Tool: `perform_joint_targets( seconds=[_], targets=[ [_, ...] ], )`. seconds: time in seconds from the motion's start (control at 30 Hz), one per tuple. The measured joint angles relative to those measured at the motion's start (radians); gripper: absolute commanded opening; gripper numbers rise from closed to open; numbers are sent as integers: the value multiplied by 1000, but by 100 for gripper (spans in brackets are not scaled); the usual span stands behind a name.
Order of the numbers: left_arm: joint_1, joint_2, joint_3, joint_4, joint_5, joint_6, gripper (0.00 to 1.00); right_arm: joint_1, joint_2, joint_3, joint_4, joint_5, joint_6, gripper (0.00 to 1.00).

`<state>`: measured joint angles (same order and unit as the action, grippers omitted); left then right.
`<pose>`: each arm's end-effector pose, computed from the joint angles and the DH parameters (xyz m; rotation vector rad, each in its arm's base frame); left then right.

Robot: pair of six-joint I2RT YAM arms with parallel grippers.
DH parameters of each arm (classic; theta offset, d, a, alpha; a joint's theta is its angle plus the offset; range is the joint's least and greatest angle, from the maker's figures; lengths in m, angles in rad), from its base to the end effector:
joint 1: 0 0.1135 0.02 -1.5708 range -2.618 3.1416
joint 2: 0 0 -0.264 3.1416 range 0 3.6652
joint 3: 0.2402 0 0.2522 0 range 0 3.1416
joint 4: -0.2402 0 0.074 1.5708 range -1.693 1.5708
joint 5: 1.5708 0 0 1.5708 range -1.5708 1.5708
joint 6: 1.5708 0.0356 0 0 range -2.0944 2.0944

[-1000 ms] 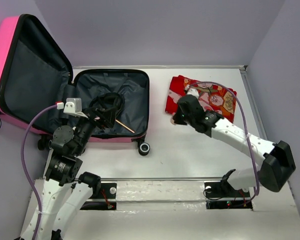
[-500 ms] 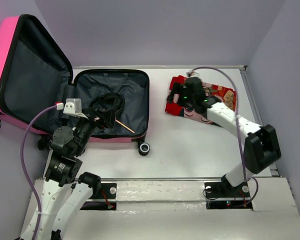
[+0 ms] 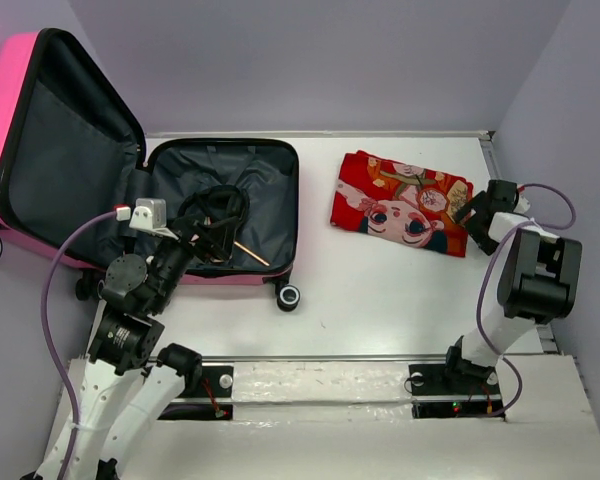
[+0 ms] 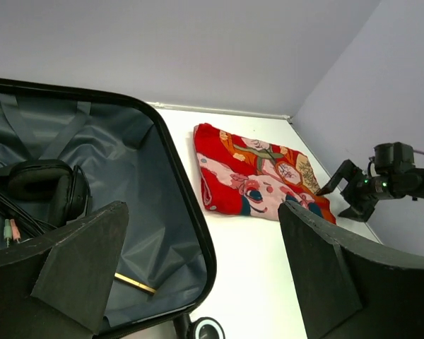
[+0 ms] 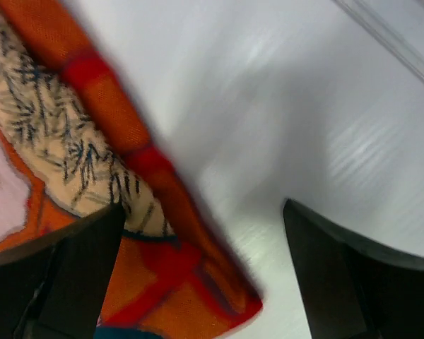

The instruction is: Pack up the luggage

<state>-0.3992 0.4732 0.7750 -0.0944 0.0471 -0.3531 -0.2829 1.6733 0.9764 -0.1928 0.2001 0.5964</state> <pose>0.0991 -0.0436 0.3865 0.0726 1.3930 -0.6617 0.3264 -0.1022 0.1803 1.1160 2.1689 -0.1069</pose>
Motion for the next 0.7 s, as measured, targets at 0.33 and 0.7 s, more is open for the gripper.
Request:
perform_joint_targets(
  seconds=[0.33,0.7],
  targets=[
    [-5,5,0,2,7,0,99,-12,132,85,65,-236,-43,64],
    [-5,159,-1,44,125,-25,99,-12,28,-124,174,-430,17,7]
  ],
)
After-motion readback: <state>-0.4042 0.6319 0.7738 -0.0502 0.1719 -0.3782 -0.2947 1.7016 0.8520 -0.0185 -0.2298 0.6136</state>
